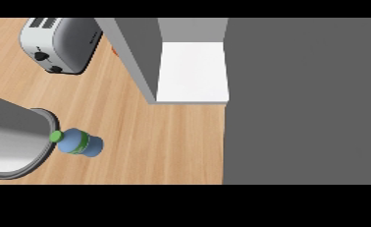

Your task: Pick up the bottled water, place it into the cabinet and close the cabinet

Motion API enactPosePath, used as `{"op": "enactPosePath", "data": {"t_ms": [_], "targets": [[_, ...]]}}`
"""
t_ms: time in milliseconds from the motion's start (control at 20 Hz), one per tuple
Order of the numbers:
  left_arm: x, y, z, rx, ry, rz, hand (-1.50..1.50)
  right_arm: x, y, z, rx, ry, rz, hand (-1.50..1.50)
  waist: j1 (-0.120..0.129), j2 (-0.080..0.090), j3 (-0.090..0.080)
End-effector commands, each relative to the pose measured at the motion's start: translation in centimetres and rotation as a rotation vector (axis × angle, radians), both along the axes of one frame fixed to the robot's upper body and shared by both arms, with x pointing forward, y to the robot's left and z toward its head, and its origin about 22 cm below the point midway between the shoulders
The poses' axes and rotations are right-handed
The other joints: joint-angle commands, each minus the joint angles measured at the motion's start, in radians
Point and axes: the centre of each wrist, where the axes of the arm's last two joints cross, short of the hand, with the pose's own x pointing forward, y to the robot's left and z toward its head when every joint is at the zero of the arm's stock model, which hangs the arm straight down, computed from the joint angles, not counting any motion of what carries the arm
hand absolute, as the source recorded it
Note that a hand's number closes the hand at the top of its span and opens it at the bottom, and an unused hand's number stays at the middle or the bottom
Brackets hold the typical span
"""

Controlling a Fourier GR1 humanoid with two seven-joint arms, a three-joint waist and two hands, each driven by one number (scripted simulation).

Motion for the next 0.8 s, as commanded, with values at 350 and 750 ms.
{"op": "enactPosePath", "data": {"t_ms": [350,750], "targets": [[-2.6,-1.1,1.1,-0.01,-0.038,0.02,-1.5,-3.5,-0.6,2.2,0.014,-0.012,0.014,-1.5,-0.002,0.001,0.0],[-1.1,-1.0,-1.8,-0.034,0.025,0.055,-1.5,-5.9,-0.3,2.2,0.014,-0.029,0.047,-1.5,-0.017,0.002,-0.001]]}}
